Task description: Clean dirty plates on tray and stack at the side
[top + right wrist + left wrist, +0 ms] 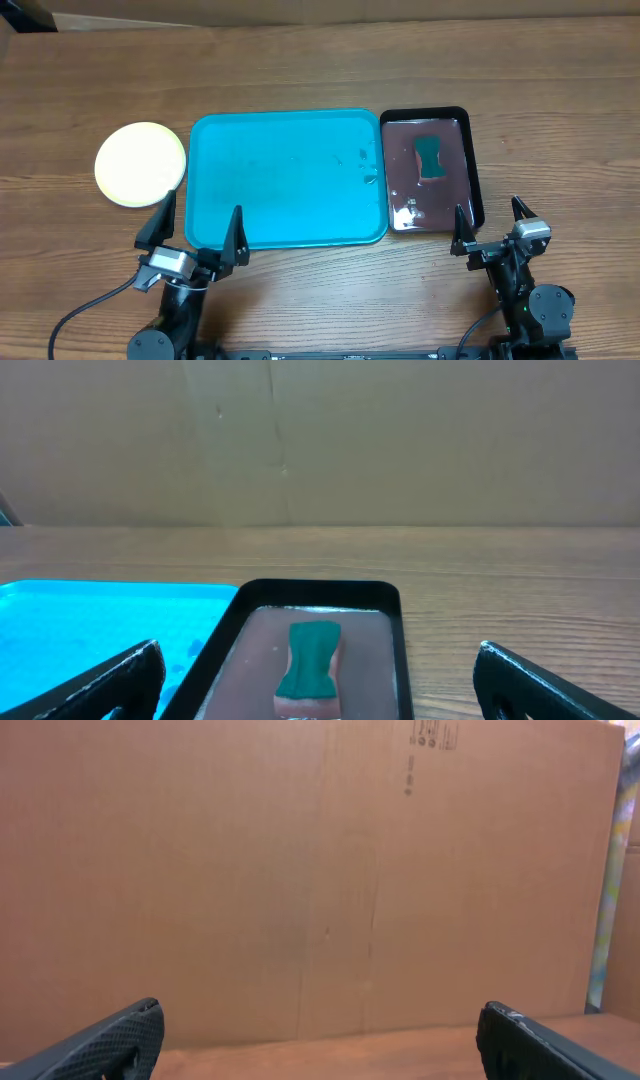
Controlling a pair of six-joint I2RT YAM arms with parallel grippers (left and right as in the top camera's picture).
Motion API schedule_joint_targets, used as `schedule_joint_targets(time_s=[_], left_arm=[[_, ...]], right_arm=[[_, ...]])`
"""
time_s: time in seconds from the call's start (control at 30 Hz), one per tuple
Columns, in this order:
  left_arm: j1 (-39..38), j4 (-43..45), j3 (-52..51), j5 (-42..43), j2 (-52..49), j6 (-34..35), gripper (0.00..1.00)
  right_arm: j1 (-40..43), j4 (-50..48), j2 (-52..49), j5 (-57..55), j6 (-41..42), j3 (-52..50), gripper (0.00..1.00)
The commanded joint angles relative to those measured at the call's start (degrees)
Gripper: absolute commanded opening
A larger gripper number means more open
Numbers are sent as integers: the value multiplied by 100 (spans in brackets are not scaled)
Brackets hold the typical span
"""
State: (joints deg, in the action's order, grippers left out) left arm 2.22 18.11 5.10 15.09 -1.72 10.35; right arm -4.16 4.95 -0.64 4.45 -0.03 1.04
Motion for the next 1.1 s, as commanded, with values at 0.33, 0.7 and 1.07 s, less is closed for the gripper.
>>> schedule_joint_targets(time_s=[0.33, 0.7, 1.07], left_arm=[[-26, -1567, -485, -688, 153, -13, 100], [-28, -2223, -483, -1104, 153, -376, 100], [-28, -2223, -483, -1104, 151, -376, 100]], right_arm=[[28, -37, 48, -50, -24, -57, 100], [28, -37, 48, -48, -24, -57, 100], [28, -37, 48, -50, -22, -57, 100]])
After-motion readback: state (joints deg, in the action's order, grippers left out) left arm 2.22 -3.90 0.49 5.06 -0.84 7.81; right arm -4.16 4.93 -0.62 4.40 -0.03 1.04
